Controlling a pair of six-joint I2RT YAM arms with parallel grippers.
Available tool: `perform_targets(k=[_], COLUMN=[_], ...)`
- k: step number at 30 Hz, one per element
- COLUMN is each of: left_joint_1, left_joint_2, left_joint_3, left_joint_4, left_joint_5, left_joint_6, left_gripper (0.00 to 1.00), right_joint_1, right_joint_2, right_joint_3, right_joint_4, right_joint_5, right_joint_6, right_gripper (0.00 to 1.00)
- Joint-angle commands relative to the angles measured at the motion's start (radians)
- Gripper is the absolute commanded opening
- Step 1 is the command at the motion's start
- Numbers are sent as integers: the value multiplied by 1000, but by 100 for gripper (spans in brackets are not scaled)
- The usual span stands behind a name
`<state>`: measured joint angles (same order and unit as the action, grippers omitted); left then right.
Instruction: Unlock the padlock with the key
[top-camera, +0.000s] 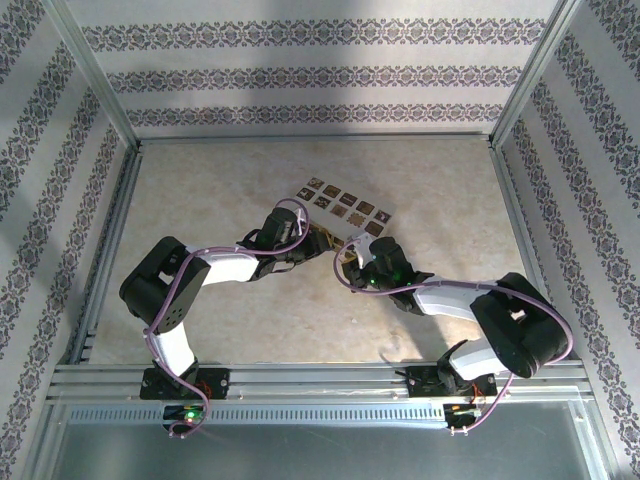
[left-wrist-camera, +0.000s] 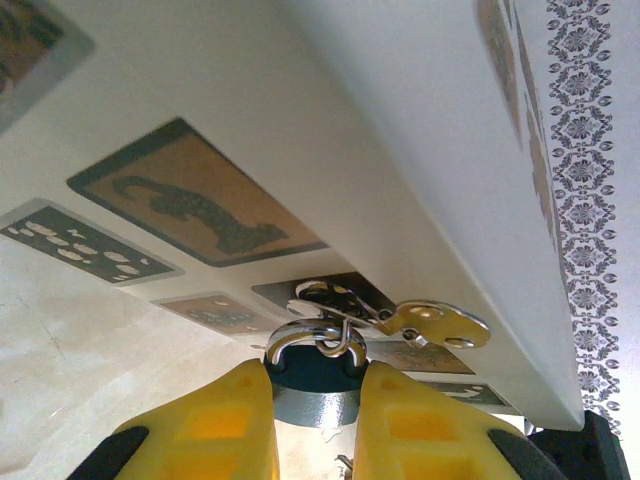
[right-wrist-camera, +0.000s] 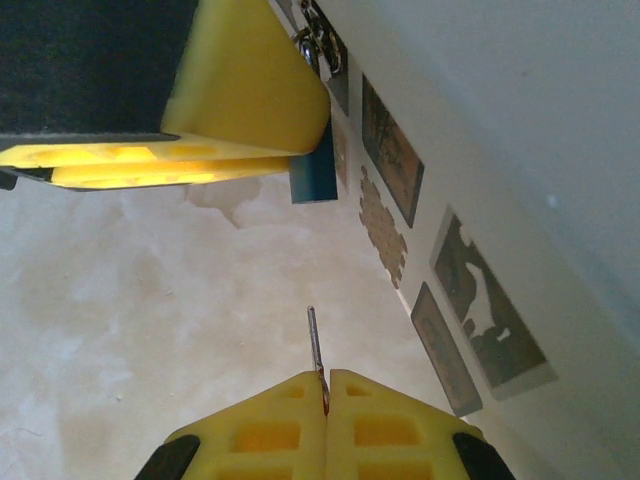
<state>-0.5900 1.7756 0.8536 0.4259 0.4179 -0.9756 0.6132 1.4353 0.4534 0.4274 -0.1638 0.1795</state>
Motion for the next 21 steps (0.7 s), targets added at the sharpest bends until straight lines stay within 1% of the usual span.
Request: perform_targets(k=[1,14,21], left_joint_1=[-18,-24,-25], left_joint_2=[-8,2,2], left_joint_3=[42,47,46], left_joint_4=[38,42,39], left_joint_5=[3,1,0], left_joint_6=[-14,-18,-18], left_gripper=[19,19,19], right_joint_1=[9,8,-1], right_joint_2=[18,78,86], right_joint_3=[9,12,6], right_joint_4=[61,151,181], right_joint_5=[27,13,20], right_joint_6=[15,52,61], right_gripper=[0,0,0])
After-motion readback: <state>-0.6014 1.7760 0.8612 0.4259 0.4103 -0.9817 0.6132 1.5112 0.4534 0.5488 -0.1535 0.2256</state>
